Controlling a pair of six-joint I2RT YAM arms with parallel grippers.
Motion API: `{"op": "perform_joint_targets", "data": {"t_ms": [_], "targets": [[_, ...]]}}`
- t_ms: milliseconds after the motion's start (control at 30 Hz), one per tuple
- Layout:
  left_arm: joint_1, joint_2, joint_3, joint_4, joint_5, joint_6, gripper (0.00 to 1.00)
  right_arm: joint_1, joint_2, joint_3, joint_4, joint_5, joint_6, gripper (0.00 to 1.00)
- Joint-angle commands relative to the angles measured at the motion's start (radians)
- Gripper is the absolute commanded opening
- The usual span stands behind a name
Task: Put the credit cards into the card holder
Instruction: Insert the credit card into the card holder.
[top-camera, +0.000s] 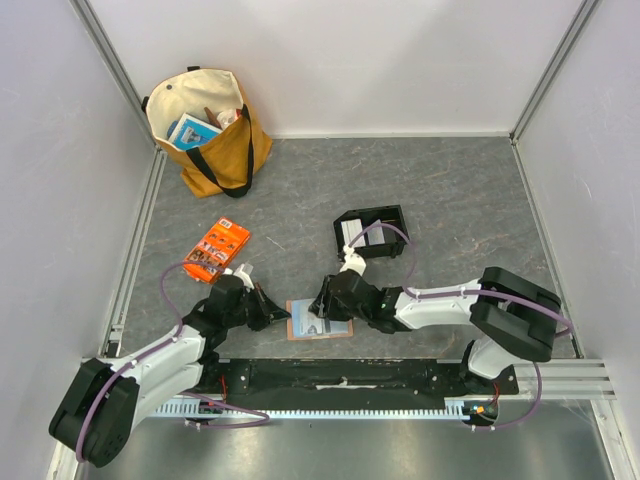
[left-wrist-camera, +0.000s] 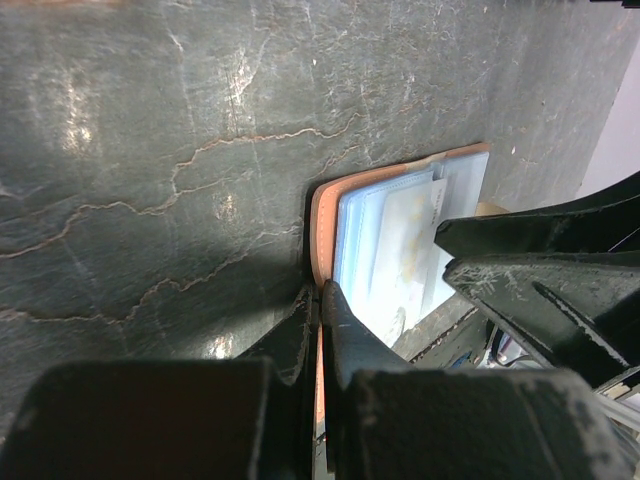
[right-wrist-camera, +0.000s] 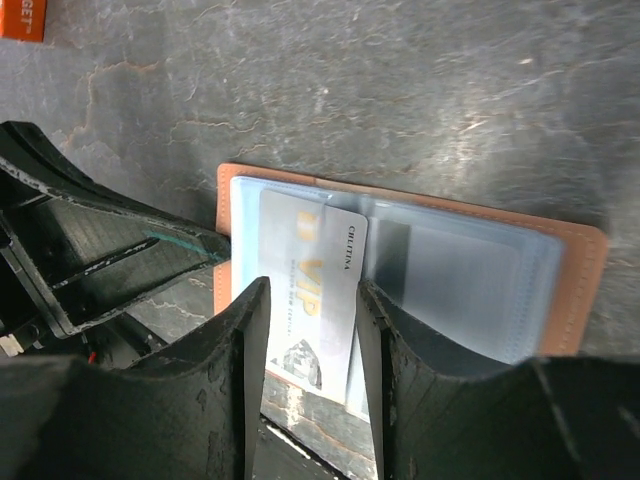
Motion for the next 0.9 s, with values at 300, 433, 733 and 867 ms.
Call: {"op": "perform_joint_targets", "data": {"t_ms": [300,433,733,867], "targets": [[-0.003,0.008,0.032,-0.002,0.005,0.013,0.02,0.016,0.066,0.029,0.104,-0.103,-0.032,0.47],[-0.003,0.015,0.040,-0.002,0.005,0.018,0.02,0.020,0.069,0.027,0.142,-0.113,-0.038,0.46],[-0.003,-0.012,0.075,-0.055,0.004,0.046,0.02,0.020,-0.042,0.032,0.043,-0.023,-0.106,0.52],[-0.003,-0.052,0.130,-0.141,0.002,0.088,0.02,0.020,-0.185,0.037,-0.181,0.175,-0.130,0.57]]}}
